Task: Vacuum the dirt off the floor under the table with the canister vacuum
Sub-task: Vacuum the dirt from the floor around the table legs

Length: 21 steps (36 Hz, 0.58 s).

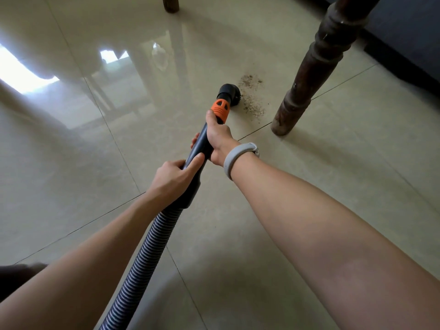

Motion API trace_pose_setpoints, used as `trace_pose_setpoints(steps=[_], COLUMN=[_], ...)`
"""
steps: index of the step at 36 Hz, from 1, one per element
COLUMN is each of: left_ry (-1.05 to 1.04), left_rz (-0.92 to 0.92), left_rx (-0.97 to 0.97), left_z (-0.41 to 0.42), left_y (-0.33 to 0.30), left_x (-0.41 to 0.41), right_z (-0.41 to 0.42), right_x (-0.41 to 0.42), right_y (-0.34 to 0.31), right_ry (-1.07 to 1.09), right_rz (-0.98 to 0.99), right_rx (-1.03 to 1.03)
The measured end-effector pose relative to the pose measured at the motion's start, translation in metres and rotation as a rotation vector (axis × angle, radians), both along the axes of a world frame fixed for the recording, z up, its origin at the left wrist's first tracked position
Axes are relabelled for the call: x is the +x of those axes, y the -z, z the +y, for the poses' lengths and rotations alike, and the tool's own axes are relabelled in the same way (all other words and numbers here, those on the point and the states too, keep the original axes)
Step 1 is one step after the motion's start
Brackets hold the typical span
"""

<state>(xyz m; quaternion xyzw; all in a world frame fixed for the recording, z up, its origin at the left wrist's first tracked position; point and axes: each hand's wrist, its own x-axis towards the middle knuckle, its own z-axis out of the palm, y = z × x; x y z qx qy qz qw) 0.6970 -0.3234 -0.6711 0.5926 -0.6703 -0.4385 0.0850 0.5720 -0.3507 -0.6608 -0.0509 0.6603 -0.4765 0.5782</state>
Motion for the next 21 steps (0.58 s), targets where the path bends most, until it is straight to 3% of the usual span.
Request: trace_pose_setpoints(steps=[21], left_ry=[0.201], left_rz=[-0.071], left_rx=[0.007], left_z=[0.026], left_y=[-0.004], left_x=[0.027], right_z=[0.056], right_x=[0.020], right_y=[-0.004], right_ry=[0.163], right_rz=[-0.080], right_rx=[0.022])
